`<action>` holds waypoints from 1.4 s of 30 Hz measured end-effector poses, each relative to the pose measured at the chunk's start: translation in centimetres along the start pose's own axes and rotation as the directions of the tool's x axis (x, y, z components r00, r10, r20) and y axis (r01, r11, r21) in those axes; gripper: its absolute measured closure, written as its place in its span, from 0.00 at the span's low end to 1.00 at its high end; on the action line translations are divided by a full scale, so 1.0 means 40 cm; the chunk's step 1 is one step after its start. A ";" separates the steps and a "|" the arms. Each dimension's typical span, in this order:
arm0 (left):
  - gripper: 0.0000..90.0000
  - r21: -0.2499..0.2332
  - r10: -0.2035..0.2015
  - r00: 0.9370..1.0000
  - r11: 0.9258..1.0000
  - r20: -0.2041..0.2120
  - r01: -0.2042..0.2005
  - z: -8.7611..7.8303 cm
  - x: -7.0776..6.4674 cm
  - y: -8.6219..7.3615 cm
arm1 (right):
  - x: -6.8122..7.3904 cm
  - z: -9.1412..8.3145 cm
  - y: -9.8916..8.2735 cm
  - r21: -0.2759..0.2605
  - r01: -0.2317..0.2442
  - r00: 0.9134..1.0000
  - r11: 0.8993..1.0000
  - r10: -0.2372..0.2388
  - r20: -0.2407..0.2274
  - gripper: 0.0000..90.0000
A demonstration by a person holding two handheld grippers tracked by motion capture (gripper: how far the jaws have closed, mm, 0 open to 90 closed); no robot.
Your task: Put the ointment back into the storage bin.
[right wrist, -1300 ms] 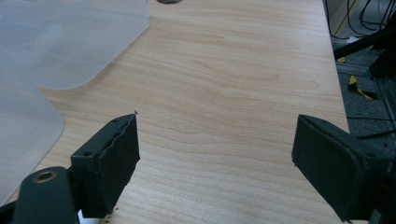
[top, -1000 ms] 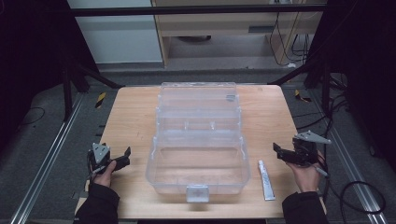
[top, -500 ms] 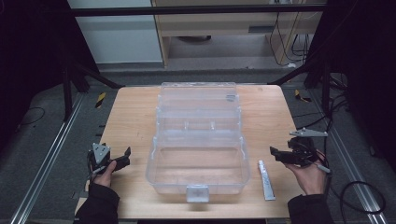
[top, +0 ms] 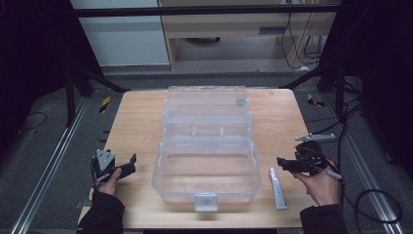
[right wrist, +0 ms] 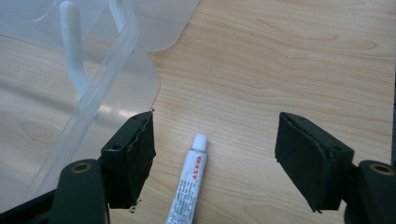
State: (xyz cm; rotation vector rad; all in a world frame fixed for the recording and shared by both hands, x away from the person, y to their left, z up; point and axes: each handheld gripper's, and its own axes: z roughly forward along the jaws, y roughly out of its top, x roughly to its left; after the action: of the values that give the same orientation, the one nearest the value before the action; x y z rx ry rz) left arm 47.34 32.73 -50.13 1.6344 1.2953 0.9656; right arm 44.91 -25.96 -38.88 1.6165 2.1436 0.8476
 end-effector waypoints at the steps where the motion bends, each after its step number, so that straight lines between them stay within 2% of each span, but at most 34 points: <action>1: 0.02 0.000 0.000 1.000 1.000 0.000 0.000 0.000 0.000 0.000 | 0.003 0.000 0.000 0.011 0.003 1.000 1.000 -0.003 0.002 0.32; 7: 0.02 0.000 0.000 1.000 1.000 0.001 0.000 0.000 0.000 0.000 | 0.028 0.007 0.003 0.057 0.032 0.999 0.998 -0.033 0.006 0.33; 10: 0.02 0.000 0.000 1.000 1.000 0.001 0.000 0.000 0.000 0.000 | 0.033 0.013 0.003 0.074 0.034 0.999 0.997 -0.035 0.012 0.33; 13: 0.02 0.000 0.000 1.000 1.000 0.001 0.000 0.000 0.000 0.000 | 0.040 0.026 0.005 0.118 0.023 0.999 0.993 -0.027 0.031 0.35; 18: 0.02 0.000 -0.001 1.000 1.000 0.001 0.001 0.000 0.001 0.000 | 0.045 0.040 0.002 0.148 0.022 0.999 0.989 -0.028 0.037 0.36; 21: 0.02 0.000 -0.001 1.000 1.000 0.001 0.001 0.000 0.001 0.000 | 0.049 0.055 -0.004 0.195 0.006 0.999 0.981 -0.013 0.038 0.37; 28: 0.02 0.000 -0.001 1.000 1.000 0.001 0.001 0.000 0.001 0.000 | 0.055 0.076 -0.008 0.252 -0.011 0.999 0.968 0.000 0.044 0.40; 29: 0.02 0.000 -0.001 1.000 1.000 0.001 0.001 0.000 0.001 0.000 | 0.057 0.083 -0.008 0.272 -0.012 0.999 0.962 -0.001 0.047 0.41; 33: 0.02 0.000 -0.001 1.000 1.000 0.002 0.001 0.000 0.001 0.000 | 0.061 0.092 -0.008 0.293 -0.016 0.999 0.956 0.003 0.045 0.43; 37: 0.02 0.000 -0.001 1.000 1.000 0.002 0.001 0.000 0.001 0.000 | 0.054 0.115 -0.019 0.333 -0.026 0.999 0.942 0.014 0.038 0.48; 41: 0.02 0.000 -0.001 1.000 1.000 0.002 0.001 0.000 0.001 0.000 | 0.049 0.131 -0.027 0.360 -0.029 0.999 0.932 0.013 0.048 0.51; 42: 0.02 0.000 -0.001 1.000 1.000 0.002 0.001 0.000 0.001 0.000 | 0.049 0.131 -0.027 0.360 -0.029 0.999 0.932 0.013 0.048 0.51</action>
State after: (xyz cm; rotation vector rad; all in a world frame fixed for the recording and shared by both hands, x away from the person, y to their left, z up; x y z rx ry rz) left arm 47.33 32.76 -50.13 1.6341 1.2946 0.9634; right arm 46.53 -22.92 -43.44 1.8096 2.3577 0.4305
